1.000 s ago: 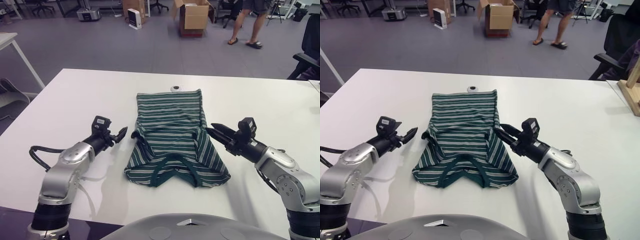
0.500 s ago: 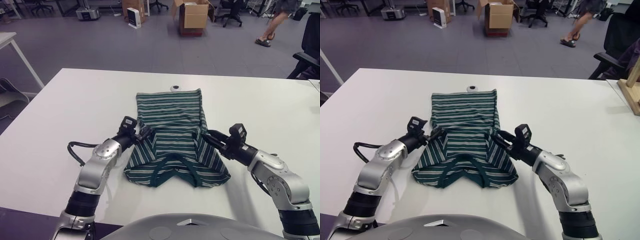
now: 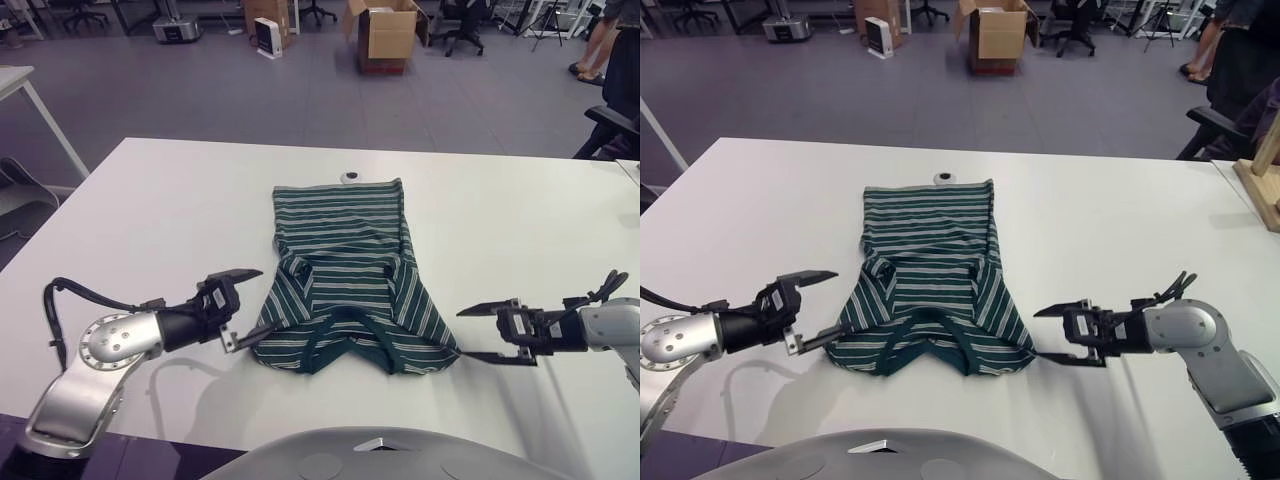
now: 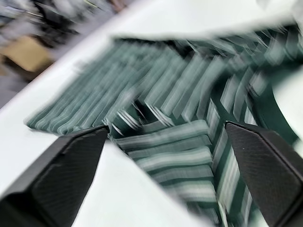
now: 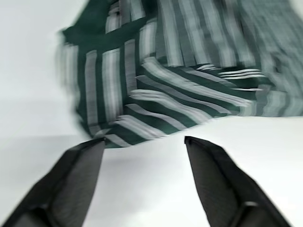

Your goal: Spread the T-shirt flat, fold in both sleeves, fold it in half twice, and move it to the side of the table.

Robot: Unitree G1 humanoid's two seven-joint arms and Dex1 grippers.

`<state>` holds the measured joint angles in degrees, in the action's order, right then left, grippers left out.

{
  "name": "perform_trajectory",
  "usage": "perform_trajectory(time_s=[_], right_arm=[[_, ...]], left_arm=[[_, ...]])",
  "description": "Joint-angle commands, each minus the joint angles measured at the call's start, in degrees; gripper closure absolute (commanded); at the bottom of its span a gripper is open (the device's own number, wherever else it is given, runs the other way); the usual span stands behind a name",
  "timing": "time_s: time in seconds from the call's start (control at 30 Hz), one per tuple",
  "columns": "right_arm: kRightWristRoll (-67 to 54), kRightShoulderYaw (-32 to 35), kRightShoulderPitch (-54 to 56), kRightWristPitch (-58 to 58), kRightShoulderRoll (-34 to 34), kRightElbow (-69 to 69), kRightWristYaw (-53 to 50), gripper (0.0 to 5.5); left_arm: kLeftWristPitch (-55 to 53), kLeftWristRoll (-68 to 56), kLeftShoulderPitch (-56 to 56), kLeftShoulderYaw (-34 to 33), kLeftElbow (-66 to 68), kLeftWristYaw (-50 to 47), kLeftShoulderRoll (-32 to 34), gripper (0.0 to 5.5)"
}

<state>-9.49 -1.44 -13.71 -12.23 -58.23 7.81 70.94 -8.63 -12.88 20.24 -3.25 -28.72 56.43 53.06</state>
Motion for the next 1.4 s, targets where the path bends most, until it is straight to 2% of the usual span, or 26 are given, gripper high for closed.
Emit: perform_trajectory(time_s=[0.03,0.1,0.2,0.33,0.67,0.83,1.0,1.07,1.13,1.3,1.37,1.4], right_arm=[[5.80,-3.94,1.38,-6.72,1.64,-3.11,-1.24,2.21],[10.92,-6.44,3.28,-9.42,3.09,-5.94,-3.87,2.21],[12.19,-7.94,4.53,-9.56,4.12,-6.96,-5.66,2.80],[11.24,-9.07,5.57,-9.38,3.14,-6.30,-4.73,3.48],[11.32,-10.78,8.47,-9.17,3.35,-7.28,-4.84,5.44],[10.12,-11.20,9.37,-8.07,3.61,-6.67,-4.54,5.46],[6.07,-11.09,9.56,-5.10,3.23,-4.57,-1.88,5.46],[2.02,-10.14,9.20,-0.93,1.84,-1.70,0.70,5.46],[-6.13,-7.23,6.99,7.00,-3.13,4.21,5.97,5.46],[-28.76,7.89,-1.38,24.08,-18.18,16.05,19.79,5.46],[-35.43,8.50,5.57,28.35,-21.84,13.48,21.52,5.46],[-36.43,5.71,12.84,30.47,-21.26,10.36,21.53,5.46]], left_arm=[[4.08,1.40,2.98,2.76,0.08,8.16,5.49,0.37],[6.64,4.71,1.85,5.86,0.71,7.95,4.70,0.37],[11.24,12.57,-0.58,10.18,4.34,5.84,3.84,0.33],[13.96,16.09,-3.07,12.32,6.66,2.90,1.43,1.02],[17.12,20.97,-7.18,15.81,13.55,0.16,0.89,2.89],[14.78,19.62,-5.27,18.98,14.82,4.00,2.74,3.75],[15.87,19.62,-6.73,19.79,21.15,2.78,1.30,4.77],[13.87,15.10,-5.25,19.22,16.62,4.91,2.48,5.21],[9.55,6.42,-1.87,15.80,7.75,8.56,6.65,5.49],[-7.55,-19.84,1.21,-1.64,-12.17,18.12,18.35,5.50],[-12.74,-28.87,-8.32,-3.76,-12.58,20.24,20.52,5.50],[-14.51,-30.47,-15.71,-2.05,-10.21,21.18,20.00,5.50]])
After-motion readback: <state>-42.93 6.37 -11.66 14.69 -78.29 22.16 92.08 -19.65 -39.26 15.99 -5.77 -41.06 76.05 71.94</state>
